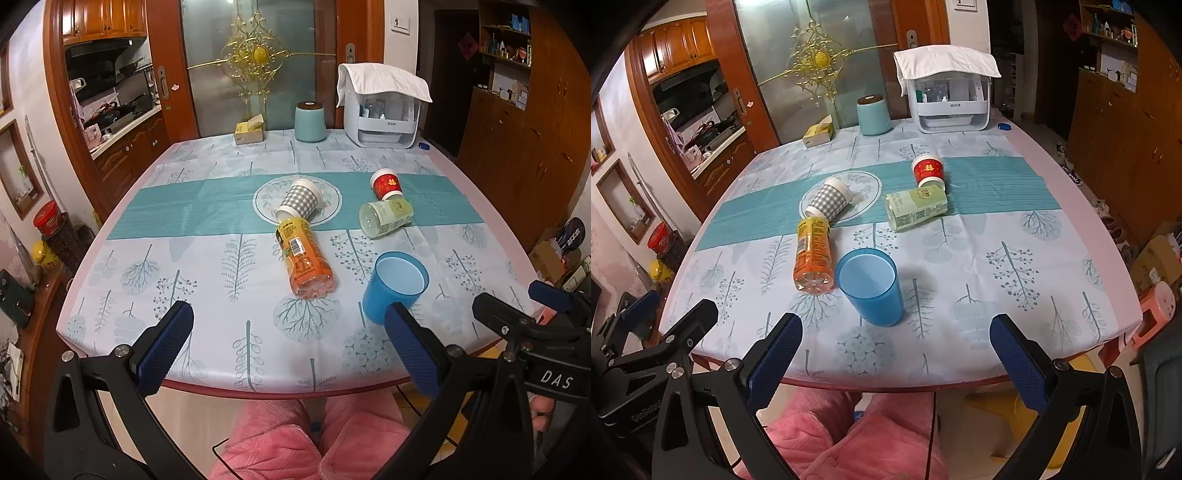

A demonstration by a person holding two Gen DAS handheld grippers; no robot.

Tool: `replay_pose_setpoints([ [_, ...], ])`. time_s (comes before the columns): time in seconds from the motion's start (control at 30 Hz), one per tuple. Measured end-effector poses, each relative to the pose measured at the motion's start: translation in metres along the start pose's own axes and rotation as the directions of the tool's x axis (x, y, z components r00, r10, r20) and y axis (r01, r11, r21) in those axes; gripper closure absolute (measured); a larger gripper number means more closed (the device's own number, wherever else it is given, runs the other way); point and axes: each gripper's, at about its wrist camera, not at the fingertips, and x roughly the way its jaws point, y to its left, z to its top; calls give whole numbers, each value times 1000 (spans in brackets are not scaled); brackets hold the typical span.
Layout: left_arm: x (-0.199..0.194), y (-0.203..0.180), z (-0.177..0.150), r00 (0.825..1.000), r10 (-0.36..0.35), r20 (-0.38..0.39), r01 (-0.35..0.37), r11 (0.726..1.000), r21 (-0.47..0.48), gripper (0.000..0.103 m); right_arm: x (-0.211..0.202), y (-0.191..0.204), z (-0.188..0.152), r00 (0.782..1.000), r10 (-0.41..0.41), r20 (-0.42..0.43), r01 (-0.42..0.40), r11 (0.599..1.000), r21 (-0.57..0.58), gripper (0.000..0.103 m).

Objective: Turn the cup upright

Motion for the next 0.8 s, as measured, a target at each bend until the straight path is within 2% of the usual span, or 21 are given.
replay_pose_setpoints([
  [0.8, 1, 1, -5, 1000, 5, 1, -5, 1000, -4, 0, 2, 7, -11, 1000, -4, -6, 4, 1000, -12, 0],
])
